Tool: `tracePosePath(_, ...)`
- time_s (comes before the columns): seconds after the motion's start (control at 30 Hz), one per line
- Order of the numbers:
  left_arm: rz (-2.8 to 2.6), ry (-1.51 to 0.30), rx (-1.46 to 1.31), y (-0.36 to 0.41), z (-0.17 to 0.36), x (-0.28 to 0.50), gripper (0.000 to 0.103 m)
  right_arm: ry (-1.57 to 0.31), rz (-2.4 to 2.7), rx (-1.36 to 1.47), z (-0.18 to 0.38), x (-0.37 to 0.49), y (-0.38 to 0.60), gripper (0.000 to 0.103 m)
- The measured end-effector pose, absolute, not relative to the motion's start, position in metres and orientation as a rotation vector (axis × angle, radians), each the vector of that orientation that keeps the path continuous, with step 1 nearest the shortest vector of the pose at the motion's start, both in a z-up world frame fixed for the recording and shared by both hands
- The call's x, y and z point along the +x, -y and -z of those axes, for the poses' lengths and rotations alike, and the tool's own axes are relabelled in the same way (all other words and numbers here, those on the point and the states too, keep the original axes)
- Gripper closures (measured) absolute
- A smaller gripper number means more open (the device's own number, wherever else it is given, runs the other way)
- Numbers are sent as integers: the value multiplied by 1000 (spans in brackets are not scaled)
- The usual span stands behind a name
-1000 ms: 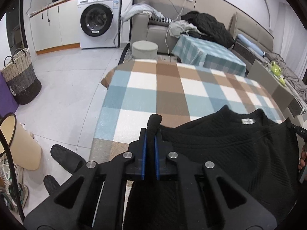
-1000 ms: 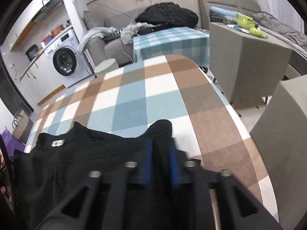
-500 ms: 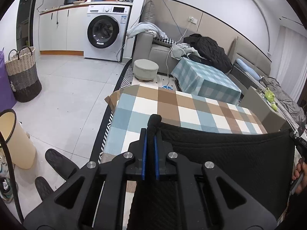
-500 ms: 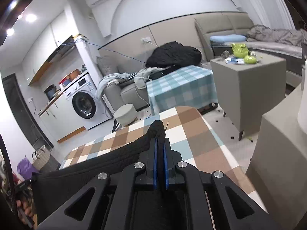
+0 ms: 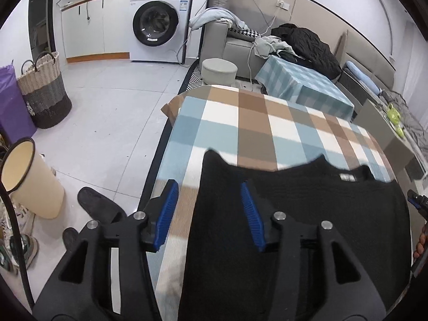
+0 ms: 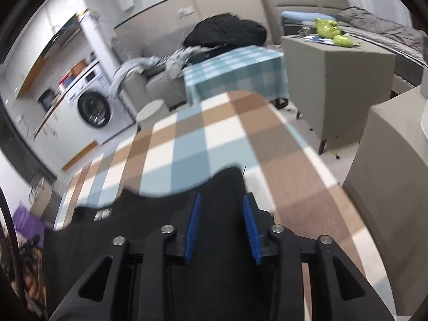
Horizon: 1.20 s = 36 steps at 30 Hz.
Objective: Fold small clothes
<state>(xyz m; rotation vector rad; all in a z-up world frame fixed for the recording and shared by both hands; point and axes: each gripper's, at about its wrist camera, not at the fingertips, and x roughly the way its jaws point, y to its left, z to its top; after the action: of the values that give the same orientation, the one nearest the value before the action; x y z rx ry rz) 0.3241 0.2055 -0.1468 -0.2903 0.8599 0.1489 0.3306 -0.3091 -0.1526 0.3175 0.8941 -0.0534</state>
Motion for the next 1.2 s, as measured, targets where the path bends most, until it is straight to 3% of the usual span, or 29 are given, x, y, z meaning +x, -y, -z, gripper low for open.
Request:
tracePosePath(0.13,-97,-863,-277,-184,141,293,51,-977,-76,244,158,306,277,51)
tracePosePath(0.53,132,-934,-135,-75,146,211,42,-1086,-236,79,180,239,201,37)
tracePosePath(0.67,169,-995,-134,-54,165,192,40,-1062,-244,17,183,216,191,27)
tracePosePath(0.77,155,-987,-96,-48,170,177,39,-1043,-206,-132,186,195,186,27)
tracePosePath(1.2,253,-983,-13,10,160,132,38,-1038,-293,-228,185,148,137,25)
